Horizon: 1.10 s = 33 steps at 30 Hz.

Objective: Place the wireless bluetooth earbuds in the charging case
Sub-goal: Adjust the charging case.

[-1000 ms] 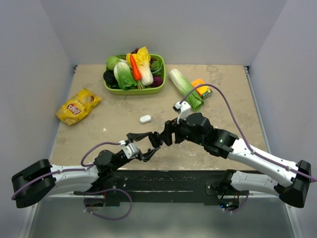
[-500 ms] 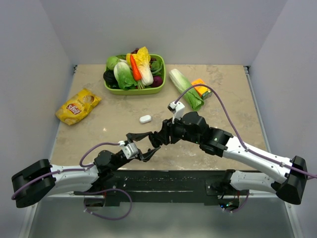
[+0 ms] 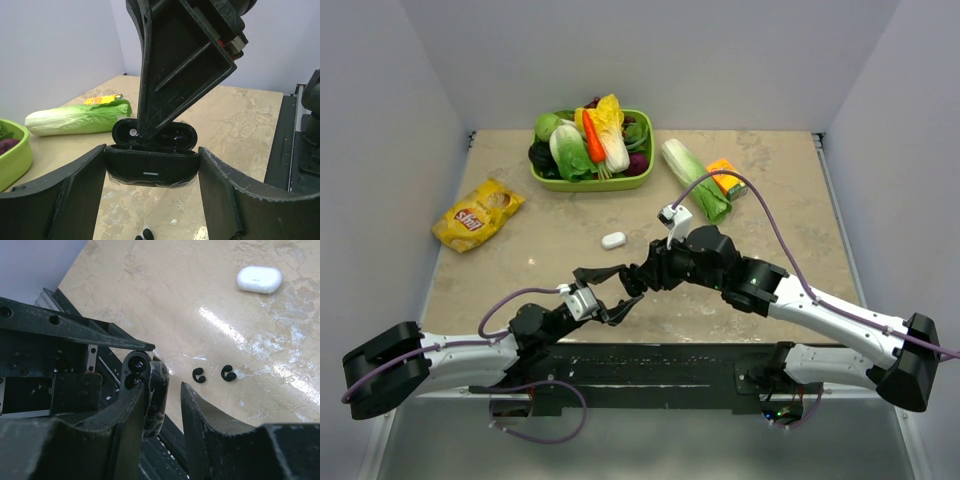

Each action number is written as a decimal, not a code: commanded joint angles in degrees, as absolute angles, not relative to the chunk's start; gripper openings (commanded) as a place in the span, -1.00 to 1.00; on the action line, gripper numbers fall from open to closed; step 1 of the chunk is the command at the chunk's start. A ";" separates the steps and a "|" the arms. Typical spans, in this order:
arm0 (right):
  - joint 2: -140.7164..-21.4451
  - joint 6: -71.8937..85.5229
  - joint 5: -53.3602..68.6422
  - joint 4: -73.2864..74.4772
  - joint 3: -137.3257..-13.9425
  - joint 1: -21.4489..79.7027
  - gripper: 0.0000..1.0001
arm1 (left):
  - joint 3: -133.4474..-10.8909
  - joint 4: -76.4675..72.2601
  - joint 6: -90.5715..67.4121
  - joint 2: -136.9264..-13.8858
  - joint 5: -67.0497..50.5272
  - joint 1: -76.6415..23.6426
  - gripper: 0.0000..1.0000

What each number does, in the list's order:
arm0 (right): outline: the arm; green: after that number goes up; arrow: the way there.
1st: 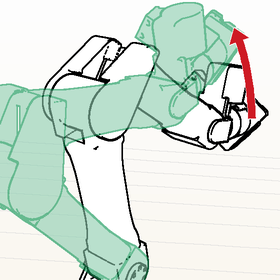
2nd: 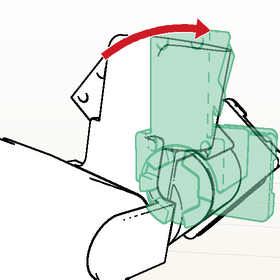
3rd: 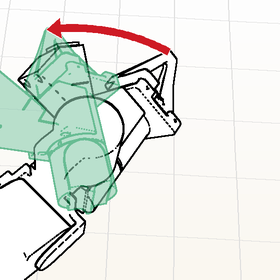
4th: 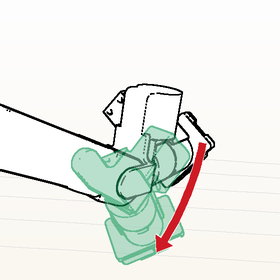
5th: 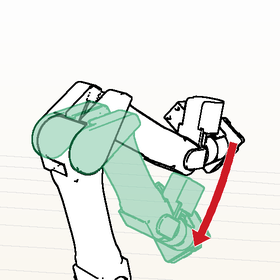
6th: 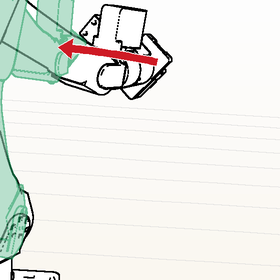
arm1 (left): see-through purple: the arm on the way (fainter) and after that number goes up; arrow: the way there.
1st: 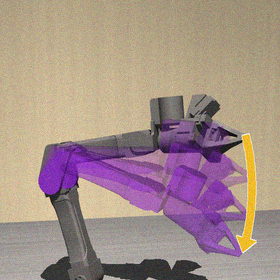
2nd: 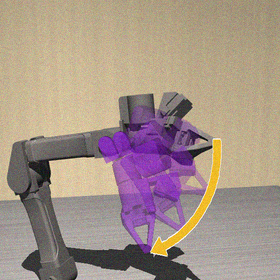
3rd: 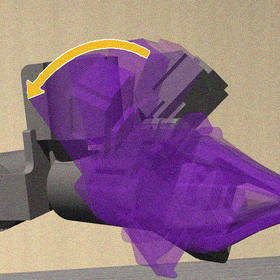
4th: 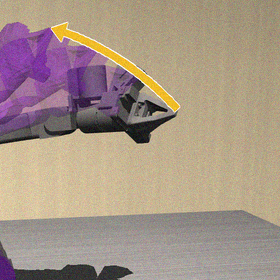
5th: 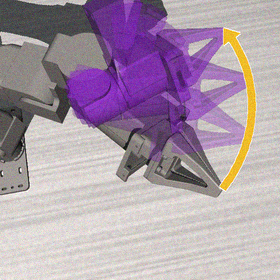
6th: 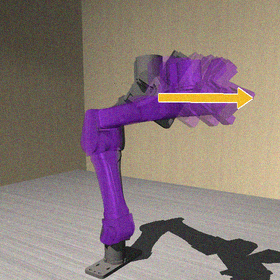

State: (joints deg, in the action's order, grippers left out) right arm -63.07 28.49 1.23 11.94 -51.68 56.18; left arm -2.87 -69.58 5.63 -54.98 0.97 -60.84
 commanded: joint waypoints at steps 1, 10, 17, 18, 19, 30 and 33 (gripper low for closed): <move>-63.37 28.83 1.32 10.28 -50.89 55.99 -0.25 | -0.18 -74.79 6.50 -54.05 1.76 -61.17 -1.00; -61.88 27.69 0.09 10.28 -50.62 55.99 -0.56 | 0.00 -74.79 6.15 -54.23 2.11 -61.26 -1.00; -60.12 21.20 -1.49 14.05 -53.61 55.99 -1.00 | -2.63 -68.84 3.17 -55.63 3.08 -61.26 -0.43; -59.68 20.31 -1.49 14.58 -54.48 55.99 -1.00 | -3.85 -67.86 2.64 -55.98 3.34 -61.26 -0.26; -59.50 19.35 -1.49 15.37 -55.10 55.90 -1.00 | -4.39 -66.98 1.68 -56.77 4.04 -61.17 -0.08; -56.17 9.85 -0.18 22.50 -59.41 55.99 -1.00 | -10.45 -56.78 -7.20 -57.75 7.91 -59.51 1.00; -54.32 6.34 -0.18 23.03 -59.50 56.07 -1.00 | -12.64 -51.61 -10.63 -55.91 4.94 -57.49 1.00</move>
State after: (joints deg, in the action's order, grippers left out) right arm -56.51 12.49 -0.47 21.26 -57.17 56.18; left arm -8.19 -55.94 -5.17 -58.06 6.24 -59.57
